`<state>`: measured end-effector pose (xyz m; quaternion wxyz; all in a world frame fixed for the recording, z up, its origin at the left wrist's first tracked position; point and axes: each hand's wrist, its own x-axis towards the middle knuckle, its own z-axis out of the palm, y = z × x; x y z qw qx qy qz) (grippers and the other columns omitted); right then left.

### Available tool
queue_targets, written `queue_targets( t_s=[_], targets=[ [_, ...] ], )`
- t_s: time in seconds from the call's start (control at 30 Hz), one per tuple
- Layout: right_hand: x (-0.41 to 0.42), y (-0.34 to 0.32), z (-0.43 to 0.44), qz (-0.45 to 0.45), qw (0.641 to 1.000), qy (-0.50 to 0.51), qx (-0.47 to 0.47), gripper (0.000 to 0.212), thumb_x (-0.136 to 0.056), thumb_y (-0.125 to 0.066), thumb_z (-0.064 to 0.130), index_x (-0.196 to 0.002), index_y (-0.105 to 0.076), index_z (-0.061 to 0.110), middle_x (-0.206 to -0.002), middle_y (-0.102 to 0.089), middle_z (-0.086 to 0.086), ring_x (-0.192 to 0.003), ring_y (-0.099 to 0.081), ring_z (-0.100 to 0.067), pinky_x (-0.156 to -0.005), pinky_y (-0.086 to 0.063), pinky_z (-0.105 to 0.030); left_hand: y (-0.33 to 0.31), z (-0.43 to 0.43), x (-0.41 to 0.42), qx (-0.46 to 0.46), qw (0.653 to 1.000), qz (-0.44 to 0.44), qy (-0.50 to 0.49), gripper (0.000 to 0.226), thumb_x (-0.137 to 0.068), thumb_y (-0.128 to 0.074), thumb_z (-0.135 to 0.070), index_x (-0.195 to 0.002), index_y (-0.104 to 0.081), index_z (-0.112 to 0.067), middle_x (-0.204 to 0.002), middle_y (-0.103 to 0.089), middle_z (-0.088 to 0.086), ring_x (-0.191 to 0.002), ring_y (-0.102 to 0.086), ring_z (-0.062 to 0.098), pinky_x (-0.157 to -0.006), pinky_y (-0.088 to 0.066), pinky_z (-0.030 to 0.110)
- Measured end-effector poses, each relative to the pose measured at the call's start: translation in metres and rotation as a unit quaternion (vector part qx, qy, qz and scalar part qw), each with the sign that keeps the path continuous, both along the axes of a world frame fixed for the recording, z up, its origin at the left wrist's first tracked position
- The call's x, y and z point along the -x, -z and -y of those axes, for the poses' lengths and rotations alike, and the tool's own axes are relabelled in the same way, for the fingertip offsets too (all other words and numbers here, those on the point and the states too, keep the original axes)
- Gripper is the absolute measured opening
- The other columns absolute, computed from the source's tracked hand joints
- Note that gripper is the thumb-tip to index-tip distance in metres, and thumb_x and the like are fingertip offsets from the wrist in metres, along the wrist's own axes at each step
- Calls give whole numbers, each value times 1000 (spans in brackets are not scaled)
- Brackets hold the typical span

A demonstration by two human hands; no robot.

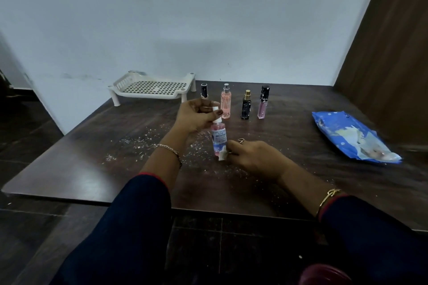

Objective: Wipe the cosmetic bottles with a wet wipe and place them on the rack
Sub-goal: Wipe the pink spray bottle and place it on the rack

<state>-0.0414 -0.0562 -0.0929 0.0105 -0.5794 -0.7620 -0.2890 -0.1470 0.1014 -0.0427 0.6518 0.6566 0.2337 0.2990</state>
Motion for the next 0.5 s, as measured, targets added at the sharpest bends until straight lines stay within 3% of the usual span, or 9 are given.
queue_targets(
  t_s=[0.1,0.17,0.23,0.37,0.5],
  targets=[
    [-9,-4,4,-57,996,65,23,25,-86,-55,20,-105,-62,4,-89,-64,-9,-63,-62,-22,-48,-39,-23,2,2,1,44,999,25,14,22,-77,-67,10,-98,-64,5,-61,-71,-2,-62,-70,12,-54,-59,28],
    [-14,-8,9,-72,992,101,26,23,-82,-63,18,-103,-63,8,-88,-63,-7,-65,-63,-21,-50,-38,-22,2,5,0,49,998,29,22,21,-78,-66,10,-98,-64,5,-62,-71,-1,-62,-70,12,-54,-58,26],
    [-20,-13,11,-106,987,122,-3,25,-74,-74,11,-98,-66,9,-87,-63,-8,-63,-63,-22,-50,-47,-26,3,8,-2,43,998,30,28,19,-78,-65,10,-96,-64,4,-63,-71,-1,-62,-70,11,-53,-57,23],
    [-15,-30,4,-240,959,122,-90,20,-83,-65,8,-103,-68,7,-98,-64,-6,-77,-65,-23,-63,-56,-35,4,8,-6,42,998,33,30,17,-78,-65,10,-91,-66,0,-68,-71,1,-63,-70,12,-55,-57,25],
    [3,-31,-11,-199,971,95,-96,30,-79,-68,9,-109,-66,10,-110,-64,-5,-91,-63,-20,-71,-55,-32,6,5,-9,12,999,26,33,18,-76,-68,7,-89,-68,-5,-71,-71,0,-68,-68,11,-67,-59,29]
  ],
)
